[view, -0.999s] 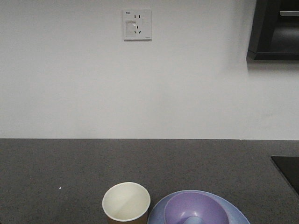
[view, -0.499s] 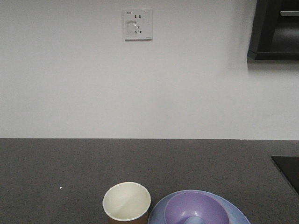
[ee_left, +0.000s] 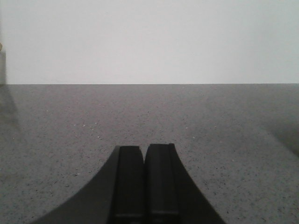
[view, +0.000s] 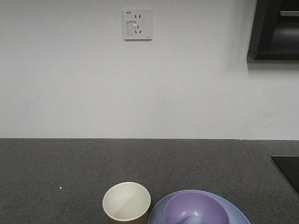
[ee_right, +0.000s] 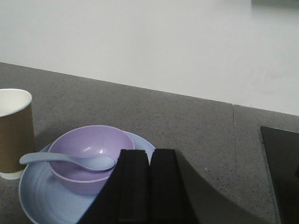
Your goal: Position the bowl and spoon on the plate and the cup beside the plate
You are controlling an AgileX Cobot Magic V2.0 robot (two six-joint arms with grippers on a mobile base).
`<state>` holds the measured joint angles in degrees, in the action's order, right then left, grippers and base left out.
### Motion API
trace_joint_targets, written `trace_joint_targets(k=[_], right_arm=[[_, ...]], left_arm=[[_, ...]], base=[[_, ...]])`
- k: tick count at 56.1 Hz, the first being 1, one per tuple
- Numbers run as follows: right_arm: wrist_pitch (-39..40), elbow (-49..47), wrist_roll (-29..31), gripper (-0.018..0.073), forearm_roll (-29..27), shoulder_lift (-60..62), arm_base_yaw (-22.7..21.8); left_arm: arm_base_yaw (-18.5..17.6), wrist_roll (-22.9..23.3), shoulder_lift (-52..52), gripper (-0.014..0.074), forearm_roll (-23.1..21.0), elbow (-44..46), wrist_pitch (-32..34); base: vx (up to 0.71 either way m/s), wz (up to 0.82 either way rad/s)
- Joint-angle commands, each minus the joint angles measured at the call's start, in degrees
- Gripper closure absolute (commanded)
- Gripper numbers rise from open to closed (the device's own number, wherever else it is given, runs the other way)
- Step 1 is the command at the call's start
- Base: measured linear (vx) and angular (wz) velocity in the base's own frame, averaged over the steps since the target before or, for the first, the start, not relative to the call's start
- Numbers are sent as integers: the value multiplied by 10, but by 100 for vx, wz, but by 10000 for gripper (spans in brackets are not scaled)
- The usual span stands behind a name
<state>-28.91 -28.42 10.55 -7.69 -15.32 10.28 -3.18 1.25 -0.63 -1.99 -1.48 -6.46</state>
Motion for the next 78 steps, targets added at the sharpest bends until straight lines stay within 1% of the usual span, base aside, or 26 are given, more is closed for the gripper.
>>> trace_joint_targets(k=[1,30,33,38,45,47,51,57,58,60,78], right_arm=[[47,-15,5,571,-1,-6,1],[47,-15,5,571,-1,-6,1],[54,-8,2,571,9,-4,1],[82,33,-35,571,31,10,-13],[159,135,-115,571,77,51,-68],[178,162,-128,571,89,67,-80],[227,227,-134,571,94,100,-105],[282,307,-134,571,70,146,-130],[284,309,-134,571,65,153,-130],[251,304,-134,571,59,166,-135],[252,304,-129,571,59,163,-135]], left_arm=[[1,-1,-4,600,-5,14,43],[1,-1,-4,600,-5,14,42],[1,-1,-4,600,-5,14,42],[1,-1,-4,600,-5,14,41],[1,-1,-4,600,-5,14,39],[1,-1,-4,600,-5,14,39],[1,-1,-4,600,-5,14,39],[1,-1,-4,600,-5,14,39],[1,-1,-4,600,-5,14,39],[1,-1,-4,600,-5,14,39],[1,-1,-4,600,-5,14,39]], base=[[0,0],[0,0],[0,0],[0,0],[0,0],[0,0],[0,0],[0,0],[0,0],[0,0],[0,0]])
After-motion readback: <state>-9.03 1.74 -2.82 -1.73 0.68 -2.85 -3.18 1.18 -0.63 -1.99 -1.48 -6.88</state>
